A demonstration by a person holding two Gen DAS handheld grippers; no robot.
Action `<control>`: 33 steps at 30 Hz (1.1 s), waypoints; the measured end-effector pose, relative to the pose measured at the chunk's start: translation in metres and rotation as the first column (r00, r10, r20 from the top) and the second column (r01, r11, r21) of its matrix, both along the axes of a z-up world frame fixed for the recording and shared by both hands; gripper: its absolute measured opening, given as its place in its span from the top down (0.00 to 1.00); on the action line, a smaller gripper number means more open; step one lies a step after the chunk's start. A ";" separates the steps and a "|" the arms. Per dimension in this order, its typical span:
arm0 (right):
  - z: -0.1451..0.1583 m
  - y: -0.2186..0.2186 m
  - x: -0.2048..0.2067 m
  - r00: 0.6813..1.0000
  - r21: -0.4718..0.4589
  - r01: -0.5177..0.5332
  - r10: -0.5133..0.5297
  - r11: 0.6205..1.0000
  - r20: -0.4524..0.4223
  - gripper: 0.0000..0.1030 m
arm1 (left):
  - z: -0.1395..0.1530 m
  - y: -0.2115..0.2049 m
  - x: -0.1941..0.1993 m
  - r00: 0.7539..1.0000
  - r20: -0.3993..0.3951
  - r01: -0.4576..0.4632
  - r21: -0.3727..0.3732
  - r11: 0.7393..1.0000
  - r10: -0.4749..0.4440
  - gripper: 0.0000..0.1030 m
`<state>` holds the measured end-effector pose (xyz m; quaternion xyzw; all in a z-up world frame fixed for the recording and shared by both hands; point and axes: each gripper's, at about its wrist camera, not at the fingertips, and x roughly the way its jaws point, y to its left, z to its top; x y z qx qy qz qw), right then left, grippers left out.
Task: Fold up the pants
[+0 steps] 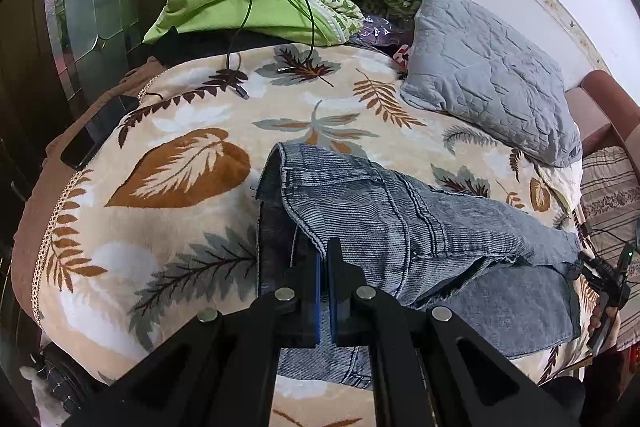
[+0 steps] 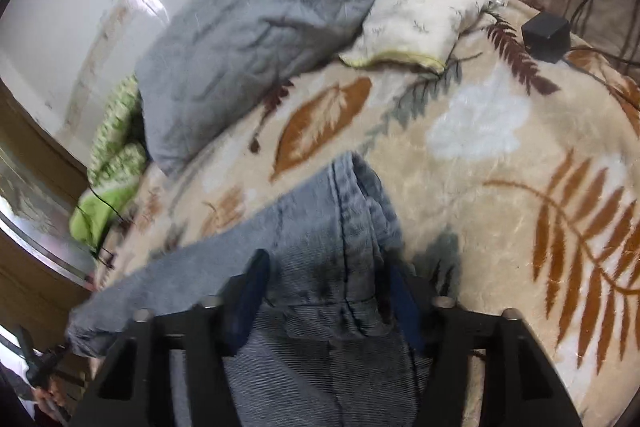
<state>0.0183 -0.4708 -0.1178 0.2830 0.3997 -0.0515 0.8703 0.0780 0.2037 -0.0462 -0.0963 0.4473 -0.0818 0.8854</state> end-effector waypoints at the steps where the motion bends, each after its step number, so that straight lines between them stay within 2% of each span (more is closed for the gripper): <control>1: -0.001 0.002 0.000 1.000 -0.032 0.000 0.000 0.999 -0.008 0.77 | 0.000 0.000 0.000 1.000 -0.001 0.001 0.001 1.000 -0.001 0.98; 2: 0.000 0.003 -0.002 1.000 -0.046 0.010 -0.010 0.999 -0.001 0.86 | 0.001 0.000 -0.001 1.000 -0.001 0.000 0.000 1.000 0.000 0.98; 4: 0.009 -0.001 -0.013 0.998 -0.012 0.018 -0.017 1.000 0.059 0.91 | 0.002 0.001 -0.001 1.000 0.002 -0.002 -0.006 1.000 0.002 0.97; 9: 0.045 0.000 -0.048 0.981 0.051 -0.005 -0.005 0.999 0.194 0.91 | 0.006 0.007 -0.008 1.000 0.021 0.000 -0.030 1.000 0.000 0.97; 14: 0.069 0.014 -0.104 0.973 0.020 -0.034 0.029 0.999 0.231 0.91 | 0.000 0.012 -0.021 1.000 0.025 0.010 -0.024 1.000 -0.009 0.97; 18: 0.057 0.011 -0.155 0.982 0.009 -0.009 0.007 1.000 0.189 0.91 | -0.019 0.021 -0.028 1.000 -0.014 0.018 -0.018 1.000 -0.018 0.97; 22: 0.013 0.002 -0.173 1.000 0.029 -0.011 0.010 1.000 0.028 0.91 | -0.046 0.022 -0.031 0.996 -0.088 0.032 -0.001 0.999 -0.032 0.96; 25: -0.012 0.007 -0.170 0.995 0.034 -0.034 0.037 0.999 -0.097 0.88 | -0.060 0.022 -0.032 0.992 -0.122 0.036 0.032 0.999 -0.031 0.90; 29: 0.003 -0.001 -0.171 0.993 0.041 -0.051 0.055 0.998 -0.102 0.86 | -0.056 0.033 -0.039 0.991 -0.131 0.033 0.033 0.999 -0.029 0.88; 31: 0.016 -0.004 -0.174 0.993 -0.016 -0.041 0.039 0.999 -0.112 0.86 | -0.050 0.038 -0.043 0.993 -0.116 0.031 0.062 0.998 -0.023 0.87; 33: 0.035 -0.010 -0.177 0.996 -0.038 -0.034 0.031 0.999 -0.080 0.86 | -0.042 0.041 -0.046 0.995 -0.095 0.030 0.084 0.996 -0.022 0.87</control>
